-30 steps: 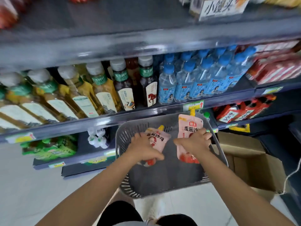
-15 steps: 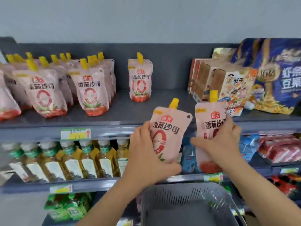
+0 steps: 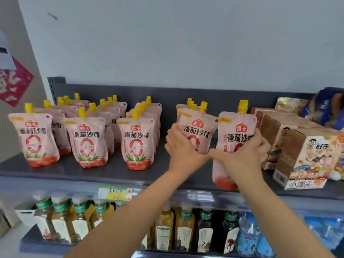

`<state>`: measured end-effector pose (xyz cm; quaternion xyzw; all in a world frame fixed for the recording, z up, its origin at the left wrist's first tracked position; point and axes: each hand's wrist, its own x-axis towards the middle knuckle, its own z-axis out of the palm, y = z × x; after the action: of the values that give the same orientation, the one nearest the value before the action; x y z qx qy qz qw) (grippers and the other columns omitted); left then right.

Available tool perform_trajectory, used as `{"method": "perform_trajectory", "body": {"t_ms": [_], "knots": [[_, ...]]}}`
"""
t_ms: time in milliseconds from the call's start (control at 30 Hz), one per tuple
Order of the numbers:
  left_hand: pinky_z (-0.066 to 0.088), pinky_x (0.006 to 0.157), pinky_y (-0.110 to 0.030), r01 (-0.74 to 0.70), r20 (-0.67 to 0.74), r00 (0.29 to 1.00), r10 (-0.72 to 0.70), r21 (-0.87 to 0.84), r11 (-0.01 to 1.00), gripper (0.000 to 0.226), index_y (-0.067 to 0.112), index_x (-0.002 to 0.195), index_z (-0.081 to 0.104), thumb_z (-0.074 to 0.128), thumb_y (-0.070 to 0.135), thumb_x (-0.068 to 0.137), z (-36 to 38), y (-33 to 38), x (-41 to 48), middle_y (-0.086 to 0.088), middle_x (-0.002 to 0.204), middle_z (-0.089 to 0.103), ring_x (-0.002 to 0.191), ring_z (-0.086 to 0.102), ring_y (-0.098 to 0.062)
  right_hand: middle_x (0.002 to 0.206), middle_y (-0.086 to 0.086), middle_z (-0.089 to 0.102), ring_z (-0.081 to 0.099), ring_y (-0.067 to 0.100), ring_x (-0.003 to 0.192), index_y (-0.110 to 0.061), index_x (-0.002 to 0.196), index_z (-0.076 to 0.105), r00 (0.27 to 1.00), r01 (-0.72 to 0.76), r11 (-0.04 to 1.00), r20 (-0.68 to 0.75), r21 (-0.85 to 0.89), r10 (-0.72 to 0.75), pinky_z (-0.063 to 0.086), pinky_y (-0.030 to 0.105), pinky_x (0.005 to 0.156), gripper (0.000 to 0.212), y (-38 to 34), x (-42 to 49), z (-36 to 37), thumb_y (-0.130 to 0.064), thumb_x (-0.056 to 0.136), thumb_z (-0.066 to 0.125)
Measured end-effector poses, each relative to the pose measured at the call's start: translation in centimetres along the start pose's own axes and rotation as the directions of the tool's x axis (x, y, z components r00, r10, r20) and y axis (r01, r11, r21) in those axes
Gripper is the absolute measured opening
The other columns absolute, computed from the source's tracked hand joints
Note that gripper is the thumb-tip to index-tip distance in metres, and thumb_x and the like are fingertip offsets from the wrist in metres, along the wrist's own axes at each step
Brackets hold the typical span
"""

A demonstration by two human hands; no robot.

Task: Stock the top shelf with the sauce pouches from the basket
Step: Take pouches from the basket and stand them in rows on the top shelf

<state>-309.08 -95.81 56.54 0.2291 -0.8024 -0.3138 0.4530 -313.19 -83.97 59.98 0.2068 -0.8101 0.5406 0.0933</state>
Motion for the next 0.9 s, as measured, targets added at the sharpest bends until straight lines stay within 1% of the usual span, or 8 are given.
{"method": "perform_trajectory", "body": {"t_ms": [67, 133, 233, 333, 433, 600, 700, 900], "knots": [[0.027, 0.101, -0.036, 0.022, 0.016, 1.000, -0.022, 0.026, 0.999, 0.112, 0.011, 0.137, 0.022, 0.060, 0.067, 0.047, 1.5, -1.3, 1.2, -0.003, 0.129, 0.031, 0.121, 0.032, -0.022, 0.147, 0.010, 0.011, 0.016, 0.030, 0.135, -0.013, 0.148, 0.005, 1.000, -0.006, 1.000, 0.008, 0.003, 0.006, 0.025, 0.051, 0.111, 0.126, 0.4, 0.2, 1.0, -0.028, 0.054, 0.088], [0.025, 0.102, -0.035, 0.063, -0.001, 0.998, -0.063, 0.026, 0.998, 0.112, 0.011, 0.140, 0.018, 0.078, 0.051, 0.054, 2.9, -2.3, 2.2, -0.005, 0.134, 0.030, 0.124, 0.031, -0.024, 0.147, 0.010, 0.011, 0.015, 0.030, 0.134, -0.012, 0.148, 0.006, 1.000, -0.009, 1.000, 0.012, -0.004, 0.009, 0.025, 0.050, 0.111, 0.126, 0.8, 0.4, 1.7, -0.027, 0.054, 0.088], [0.020, 0.110, -0.038, 0.196, -0.042, 0.979, -0.198, -0.048, 0.979, 0.119, 0.013, 0.145, 0.011, 0.087, 0.035, 0.057, 4.7, -3.0, 3.3, -0.007, 0.142, 0.026, 0.132, 0.026, -0.026, 0.146, 0.009, 0.012, 0.015, 0.028, 0.134, -0.013, 0.148, 0.008, 1.000, -0.014, 1.000, 0.007, -0.008, 0.014, 0.026, 0.049, 0.110, 0.124, 1.4, 0.8, 2.5, -0.025, 0.054, 0.088], [0.017, 0.113, -0.043, 0.251, -0.065, 0.966, -0.252, -0.021, 0.968, 0.127, 0.013, 0.148, 0.004, 0.087, 0.037, 0.056, 5.9, -4.1, 4.3, -0.007, 0.145, 0.023, 0.136, 0.021, -0.026, 0.146, 0.007, 0.012, 0.016, 0.026, 0.134, -0.013, 0.148, 0.007, 0.999, -0.040, 0.999, 0.014, -0.029, 0.040, 0.026, 0.048, 0.109, 0.123, 2.0, 1.3, 3.2, -0.025, 0.055, 0.087], [0.021, 0.113, -0.042, 0.258, -0.102, 0.962, -0.254, 0.033, 0.966, 0.119, 0.016, 0.145, 0.011, 0.087, 0.042, 0.056, 6.6, -4.9, 5.3, -0.006, 0.142, 0.026, 0.134, 0.025, -0.024, 0.147, 0.006, 0.010, 0.015, 0.027, 0.134, -0.014, 0.147, 0.006, 0.997, -0.071, 0.997, 0.032, -0.034, 0.073, 0.026, 0.050, 0.110, 0.123, 2.6, 2.0, 3.9, -0.026, 0.055, 0.087], [0.023, 0.108, -0.035, 0.198, -0.100, 0.975, -0.198, -0.005, 0.980, 0.102, 0.015, 0.135, 0.025, 0.086, 0.043, 0.059, 7.4, -5.5, 6.0, -0.004, 0.136, 0.033, 0.127, 0.032, -0.020, 0.146, 0.007, 0.012, 0.017, 0.027, 0.133, -0.015, 0.147, 0.007, 0.996, -0.086, 0.995, 0.036, -0.043, 0.087, 0.026, 0.050, 0.109, 0.123, 3.5, 2.4, 4.8, -0.026, 0.053, 0.086], [0.025, 0.106, -0.034, 0.182, -0.099, 0.978, -0.184, -0.031, 0.983, 0.096, 0.013, 0.132, 0.027, 0.085, 0.042, 0.061, 7.6, -5.7, 5.9, -0.005, 0.134, 0.035, 0.125, 0.034, -0.019, 0.145, 0.006, 0.011, 0.018, 0.027, 0.132, -0.016, 0.147, 0.006, 0.996, -0.076, 0.995, 0.038, -0.064, 0.079, 0.027, 0.050, 0.109, 0.125, 3.8, 2.3, 5.1, -0.027, 0.052, 0.087], [0.029, 0.106, -0.036, 0.219, -0.092, 0.971, -0.222, -0.045, 0.975, 0.094, 0.010, 0.134, 0.027, 0.083, 0.041, 0.064, 7.0, -5.1, 5.5, -0.008, 0.134, 0.036, 0.126, 0.036, -0.022, 0.146, 0.005, 0.012, 0.018, 0.026, 0.133, -0.016, 0.147, 0.008, 0.998, -0.050, 0.998, 0.029, -0.022, 0.051, 0.025, 0.050, 0.110, 0.123, 3.8, 2.3, 5.8, -0.026, 0.053, 0.087]]}}
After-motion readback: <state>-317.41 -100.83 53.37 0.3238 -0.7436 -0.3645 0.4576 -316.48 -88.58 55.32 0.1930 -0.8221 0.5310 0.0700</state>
